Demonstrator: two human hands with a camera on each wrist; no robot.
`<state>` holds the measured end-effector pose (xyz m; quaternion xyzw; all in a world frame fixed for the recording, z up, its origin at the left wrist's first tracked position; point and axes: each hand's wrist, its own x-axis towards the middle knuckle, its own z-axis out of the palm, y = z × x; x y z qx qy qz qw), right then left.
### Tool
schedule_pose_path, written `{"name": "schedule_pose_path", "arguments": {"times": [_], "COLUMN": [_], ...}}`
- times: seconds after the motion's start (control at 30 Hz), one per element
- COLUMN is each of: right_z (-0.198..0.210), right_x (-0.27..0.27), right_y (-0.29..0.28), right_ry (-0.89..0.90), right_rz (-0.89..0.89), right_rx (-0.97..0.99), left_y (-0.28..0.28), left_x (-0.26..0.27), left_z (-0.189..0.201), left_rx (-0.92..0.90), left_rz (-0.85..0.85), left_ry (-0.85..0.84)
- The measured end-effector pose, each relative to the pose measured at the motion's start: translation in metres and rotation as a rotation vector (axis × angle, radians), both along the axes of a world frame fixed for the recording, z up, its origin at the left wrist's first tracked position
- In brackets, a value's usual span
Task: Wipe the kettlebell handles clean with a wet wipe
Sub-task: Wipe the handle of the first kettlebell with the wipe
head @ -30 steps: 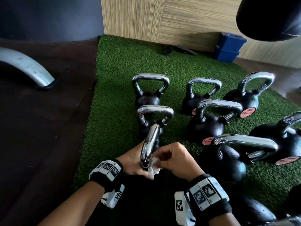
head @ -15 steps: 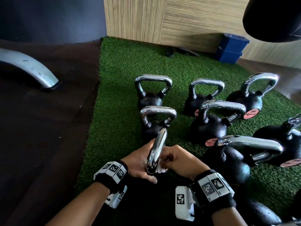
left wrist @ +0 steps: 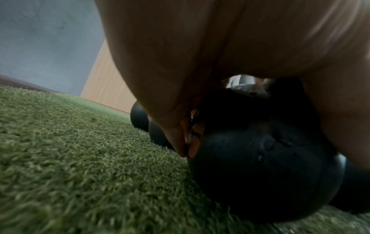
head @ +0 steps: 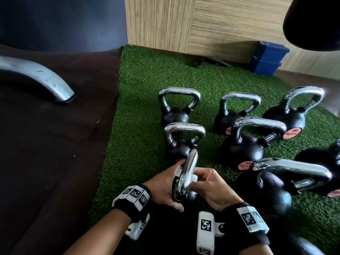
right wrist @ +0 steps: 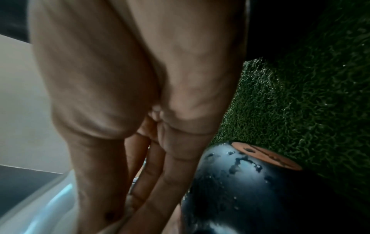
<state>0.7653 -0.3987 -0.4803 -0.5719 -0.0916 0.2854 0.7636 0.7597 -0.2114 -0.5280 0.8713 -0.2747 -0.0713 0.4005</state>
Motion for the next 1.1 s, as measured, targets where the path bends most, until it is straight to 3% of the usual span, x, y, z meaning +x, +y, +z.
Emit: {"name": "schedule_pose_path", "arguments": {"times": [0.1,0.2,0.27,0.37,0.53,0.77,0.97,1.1], "right_z": [0.002,0.000,-0.003,-0.003,-0.002,0.002,-0.001,-0.003], "right_x": [0.003,0.008,0.006,0.003,0.012,0.014,0.020,0.019], "right_y": [0.003,0.007,0.008,0.006,0.006,0.006,0.009,0.008], "right_ry": [0.058,0.146,0.157,0.118,0.070,0.025,0.096,0.075], "right_rz": [-0.085,-0.243,-0.258,-0.246,-0.427,-0.532,-0.649,-0.619], "right_rx": [0.049,0.086,0.073,0.016,-0.097,-0.184,-0.285,-0.389], "left_y": [-0.001,-0.002,-0.002,-0.003,-0.002,-0.002,-0.002,-0.002], "left_x": [-0.001,-0.002,-0.001,-0.002,-0.002,-0.002,-0.005,-0.007], "left_z": [-0.002,-0.003,-0.004,-0.004,-0.007,-0.007,-0.010,-0.011], "left_rx": [-0.088,-0.080,-0.070,-0.055,-0.093,-0.105,-0.183,-0.161], "left_rz": [0.007,0.011,0.006,0.010,0.034,0.034,0.076,0.053], "left_ry": [-0.001,-0.028,-0.025,-0.015,0.060,0.075,0.153,0.114]}}
